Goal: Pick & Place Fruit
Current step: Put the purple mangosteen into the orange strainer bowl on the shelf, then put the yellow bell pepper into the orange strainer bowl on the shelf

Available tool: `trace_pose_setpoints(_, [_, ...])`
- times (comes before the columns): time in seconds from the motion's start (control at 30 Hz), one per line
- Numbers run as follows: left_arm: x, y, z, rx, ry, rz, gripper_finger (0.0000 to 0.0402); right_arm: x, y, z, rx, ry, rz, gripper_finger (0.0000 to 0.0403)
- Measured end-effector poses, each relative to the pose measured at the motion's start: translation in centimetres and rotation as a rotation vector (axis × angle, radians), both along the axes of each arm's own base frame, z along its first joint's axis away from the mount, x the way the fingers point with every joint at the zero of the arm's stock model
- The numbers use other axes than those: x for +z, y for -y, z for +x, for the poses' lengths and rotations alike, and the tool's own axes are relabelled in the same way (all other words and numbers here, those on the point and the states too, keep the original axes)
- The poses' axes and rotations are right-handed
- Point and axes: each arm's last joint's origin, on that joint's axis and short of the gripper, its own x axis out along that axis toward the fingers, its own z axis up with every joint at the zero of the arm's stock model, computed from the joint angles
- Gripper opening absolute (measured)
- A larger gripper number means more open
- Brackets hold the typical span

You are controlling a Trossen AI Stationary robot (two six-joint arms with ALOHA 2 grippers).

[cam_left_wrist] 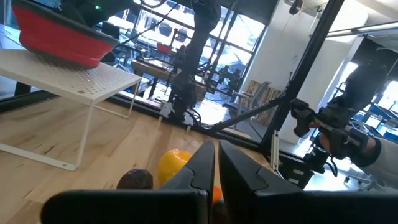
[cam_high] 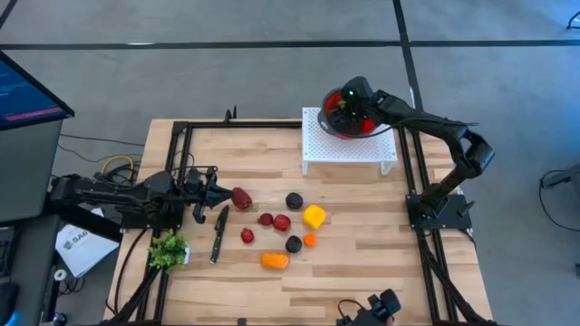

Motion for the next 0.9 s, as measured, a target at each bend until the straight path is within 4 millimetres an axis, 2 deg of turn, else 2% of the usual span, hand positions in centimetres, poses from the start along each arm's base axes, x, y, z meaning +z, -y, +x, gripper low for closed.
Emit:
trace_pose_setpoints(0.13, [0.0, 0.0, 0.0, 0.000, 0.001, 0.000, 0.0017, 0.4, 0.0, 0.1, 0.011, 0.023, -0.021, 0.0249])
trace_pose_setpoints(0.4, [0.0, 0.0, 0.0, 0.000, 0.003, 0.000, 0.0017, 0.4, 0.1, 0.2, 0.009, 0.032, -0.030, 0.0302])
trace_pose_setpoints(0.63, [0.0, 0.0, 0.0, 0.000, 0.003, 0.000, 0.0017, 0.9, 0.2, 0.3, 0.008, 0.066, -0.062, 0.0305])
trace_pose_setpoints(0.77, [0.0, 0.0, 0.0, -0.001, 0.003, 0.000, 0.0017, 2.3, -0.5, 0.0, -0.022, 0.067, -0.128, 0.0305])
trace_pose_setpoints(0.9, [0.0, 0.0, 0.0, 0.000, 0.003, 0.000, 0.0017, 4.7, -2.6, -0.5, -0.016, 0.060, -0.236, 0.0306])
